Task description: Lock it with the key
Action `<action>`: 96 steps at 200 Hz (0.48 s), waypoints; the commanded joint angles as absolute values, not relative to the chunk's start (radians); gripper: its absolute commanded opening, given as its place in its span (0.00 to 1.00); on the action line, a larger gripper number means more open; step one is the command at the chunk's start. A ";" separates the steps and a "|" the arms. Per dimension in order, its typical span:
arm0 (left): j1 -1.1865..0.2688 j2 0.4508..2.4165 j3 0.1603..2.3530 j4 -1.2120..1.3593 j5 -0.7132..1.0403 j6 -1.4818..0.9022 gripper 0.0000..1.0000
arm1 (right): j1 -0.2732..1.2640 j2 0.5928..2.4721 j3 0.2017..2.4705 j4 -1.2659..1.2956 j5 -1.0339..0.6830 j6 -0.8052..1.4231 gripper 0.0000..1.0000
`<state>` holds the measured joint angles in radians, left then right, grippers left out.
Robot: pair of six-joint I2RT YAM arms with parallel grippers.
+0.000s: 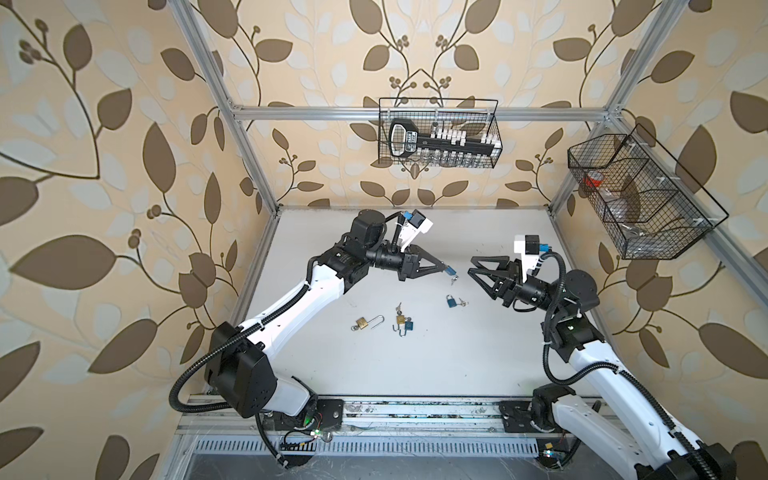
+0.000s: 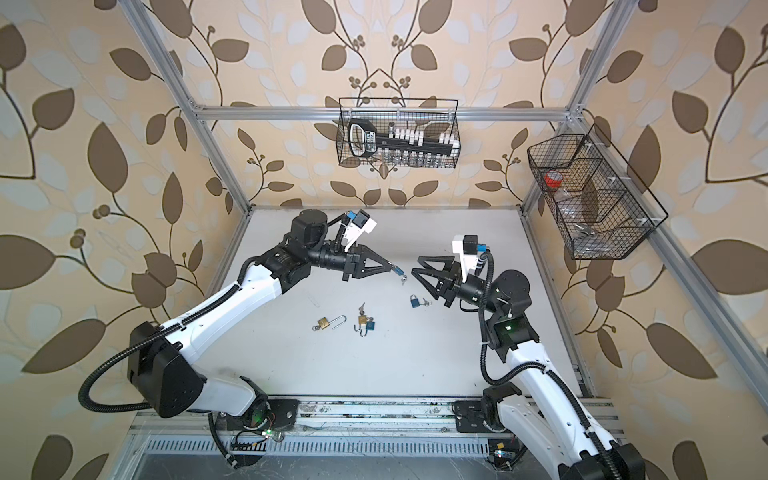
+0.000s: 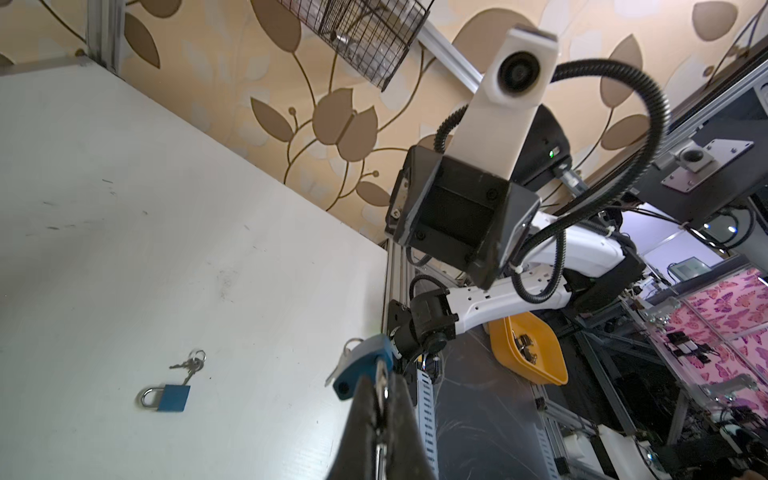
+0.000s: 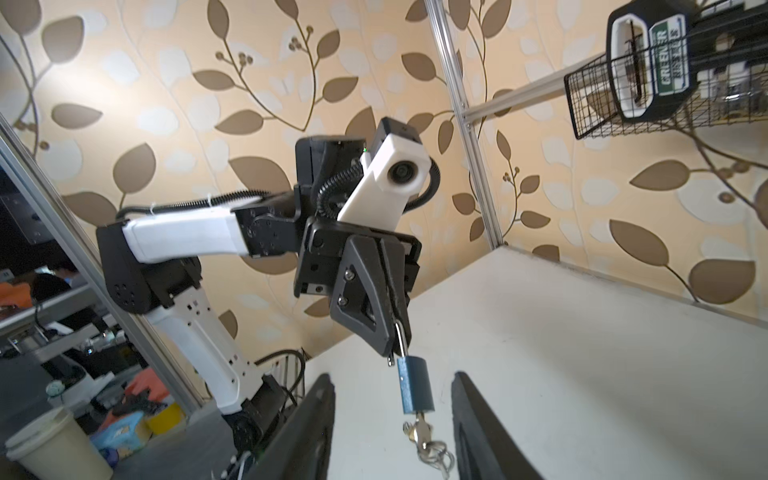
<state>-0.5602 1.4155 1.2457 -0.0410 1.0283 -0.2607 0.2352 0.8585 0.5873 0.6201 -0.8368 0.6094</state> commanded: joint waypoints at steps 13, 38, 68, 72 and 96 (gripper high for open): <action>-0.591 1.344 1.236 0.202 0.998 -0.420 0.00 | 0.244 0.909 0.578 0.951 -0.915 0.798 0.47; -0.613 1.330 1.235 0.250 0.987 -0.465 0.00 | 0.260 0.913 0.629 0.867 -0.963 0.669 0.47; -0.639 1.328 1.239 0.269 0.979 -0.485 0.00 | 0.333 0.921 0.714 0.650 -0.936 0.438 0.46; -0.640 1.329 1.241 0.272 0.980 -0.488 0.00 | 0.342 0.921 0.723 0.618 -0.927 0.411 0.46; -0.652 1.328 1.250 0.265 0.980 -0.489 0.00 | 0.354 0.924 0.736 0.551 -0.883 0.351 0.43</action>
